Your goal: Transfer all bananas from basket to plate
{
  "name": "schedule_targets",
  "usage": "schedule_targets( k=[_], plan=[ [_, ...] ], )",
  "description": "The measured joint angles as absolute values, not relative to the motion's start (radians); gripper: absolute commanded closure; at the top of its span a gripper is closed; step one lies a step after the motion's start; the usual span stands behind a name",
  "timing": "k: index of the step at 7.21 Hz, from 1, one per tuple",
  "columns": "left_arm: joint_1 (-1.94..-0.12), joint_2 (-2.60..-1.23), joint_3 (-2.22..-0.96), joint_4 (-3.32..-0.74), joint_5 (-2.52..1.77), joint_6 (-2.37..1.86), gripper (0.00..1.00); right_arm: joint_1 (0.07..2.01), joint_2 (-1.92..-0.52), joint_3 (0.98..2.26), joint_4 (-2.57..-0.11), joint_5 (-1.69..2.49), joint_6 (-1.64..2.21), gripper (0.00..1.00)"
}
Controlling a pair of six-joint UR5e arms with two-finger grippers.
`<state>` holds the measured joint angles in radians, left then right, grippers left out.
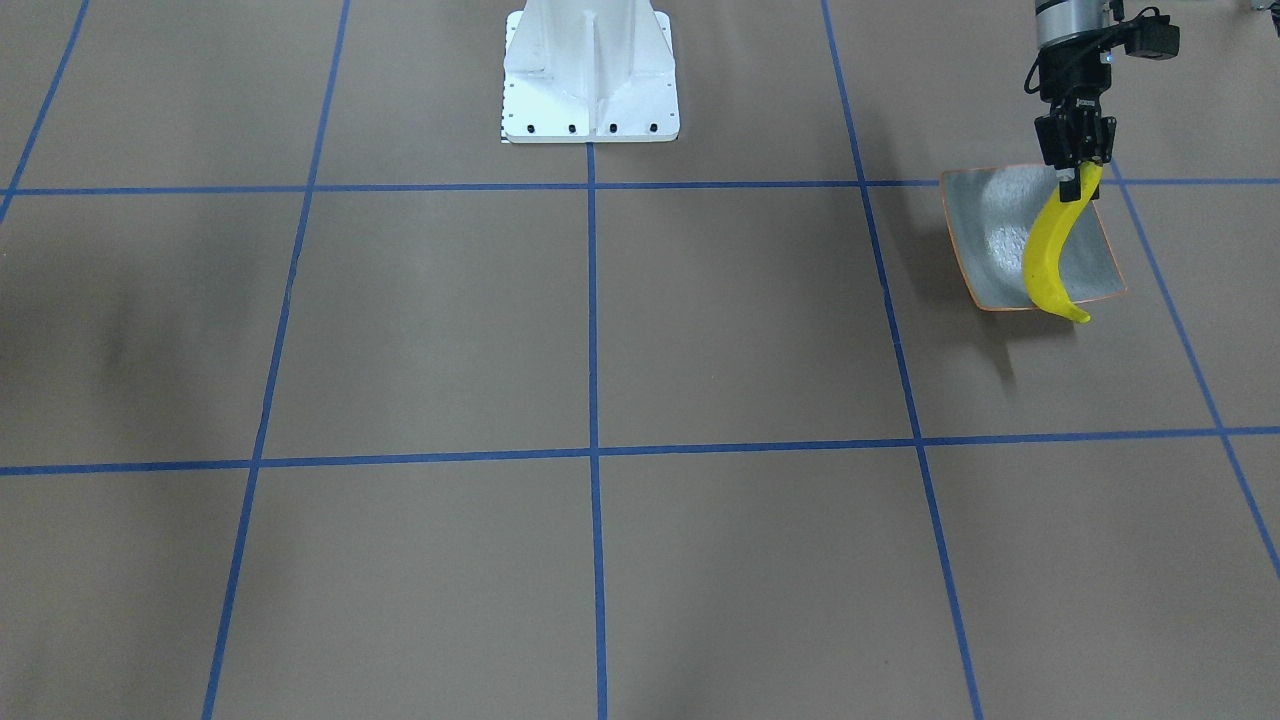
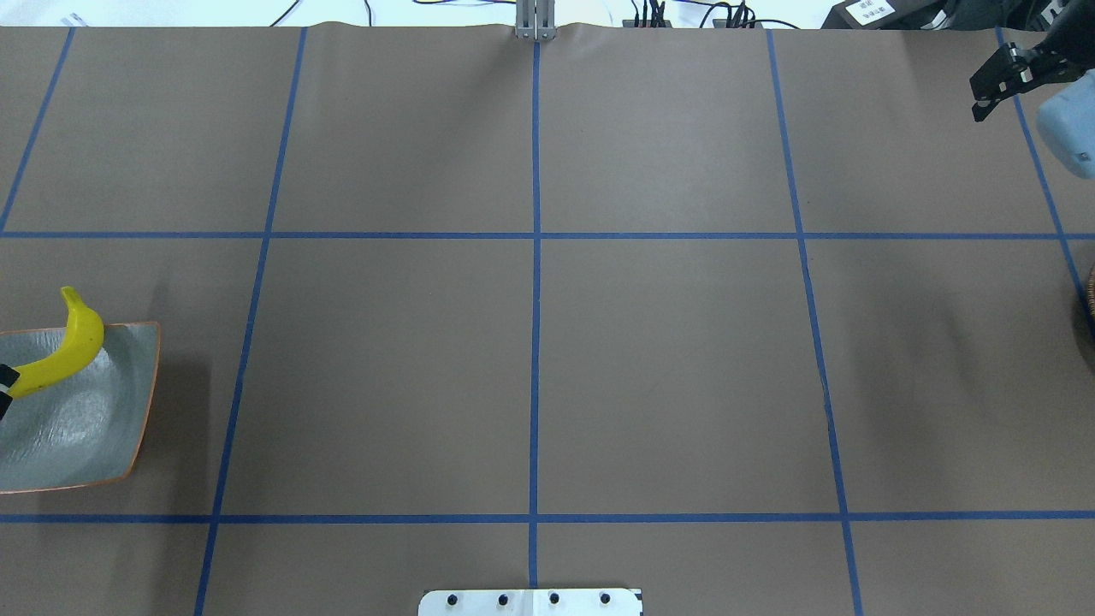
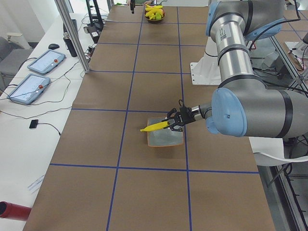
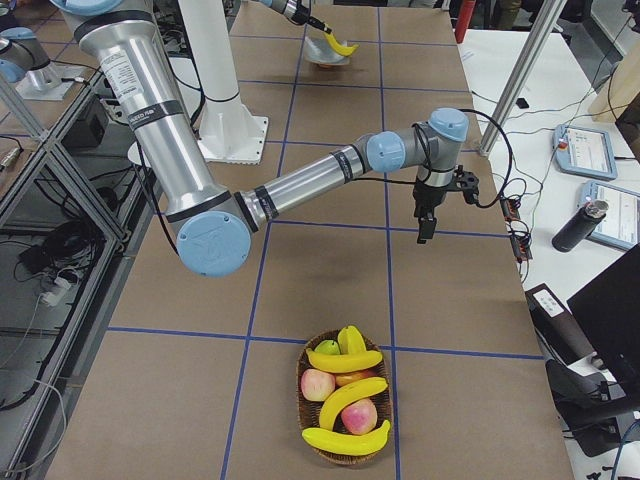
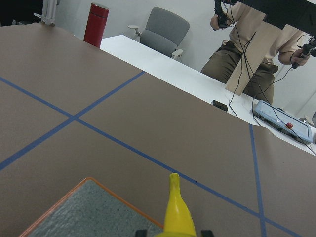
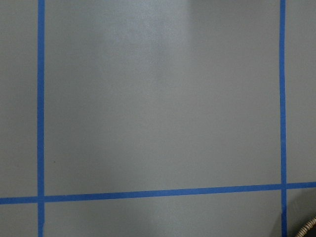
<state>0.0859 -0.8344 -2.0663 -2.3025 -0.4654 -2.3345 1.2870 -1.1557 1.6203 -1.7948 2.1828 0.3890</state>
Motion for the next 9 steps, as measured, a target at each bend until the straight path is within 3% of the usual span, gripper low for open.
schedule_targets(
  k=[2, 3, 4, 5, 9],
  plan=[
    [0.089, -0.829, -2.066, -2.305, -0.465, -2.341, 1.0, 1.287, -1.155, 1.62, -1.795, 2.183, 0.39, 0.01],
    [0.091, -0.829, -2.066, -2.305, -0.464, -2.353, 0.95, 1.287, -1.155, 1.62, -1.795, 2.183, 0.39, 0.01],
    [0.092, -0.829, -2.067, -2.308, -0.462, -2.365, 0.75, 1.287, -1.155, 1.62, -1.795, 2.184, 0.39, 0.01],
    [0.093, -0.829, -2.068, -2.315, -0.458, -2.371, 0.01, 1.287, -1.155, 1.619, -1.795, 2.183, 0.39, 0.01],
    [0.097, -0.828, -2.067, -2.328, -0.453, -2.375, 0.0, 1.287, -1.155, 1.609, -1.791, 2.183, 0.39, 0.01]
  ],
)
